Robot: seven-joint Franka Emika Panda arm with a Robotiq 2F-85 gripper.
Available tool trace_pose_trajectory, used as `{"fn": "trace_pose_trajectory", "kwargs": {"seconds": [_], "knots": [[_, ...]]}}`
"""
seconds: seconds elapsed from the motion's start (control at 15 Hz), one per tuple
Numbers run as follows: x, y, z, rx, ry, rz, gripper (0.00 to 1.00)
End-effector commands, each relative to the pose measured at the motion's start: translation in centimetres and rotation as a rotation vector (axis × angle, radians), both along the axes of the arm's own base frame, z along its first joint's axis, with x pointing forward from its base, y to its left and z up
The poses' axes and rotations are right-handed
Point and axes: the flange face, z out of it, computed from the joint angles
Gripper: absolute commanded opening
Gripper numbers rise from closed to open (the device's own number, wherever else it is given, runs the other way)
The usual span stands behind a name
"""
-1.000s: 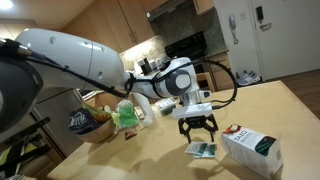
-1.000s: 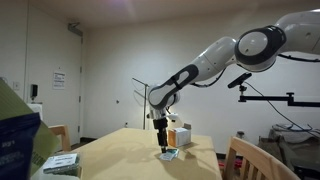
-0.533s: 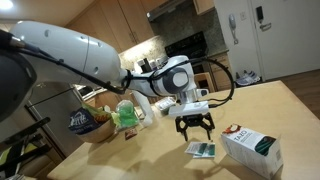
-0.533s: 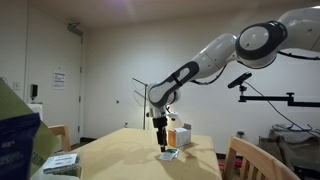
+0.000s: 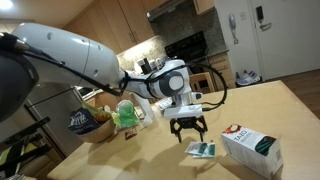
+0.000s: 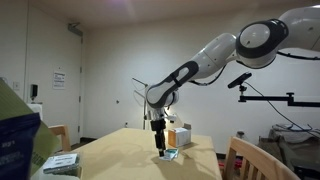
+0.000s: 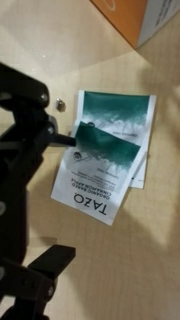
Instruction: Pick the object on the table and put it in the box
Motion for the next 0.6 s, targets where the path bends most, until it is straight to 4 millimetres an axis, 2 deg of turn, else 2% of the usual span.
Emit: {"fn": "trace_pose_trajectory", "kwargs": {"seconds": [0.0,0.53], "knots": [[-0.9,-0.3,0.9,0.023,0.02,-0.025,1.0],[-2.2,-2.1,-0.4,0.003,0.065,-0.167,1.0]]}}
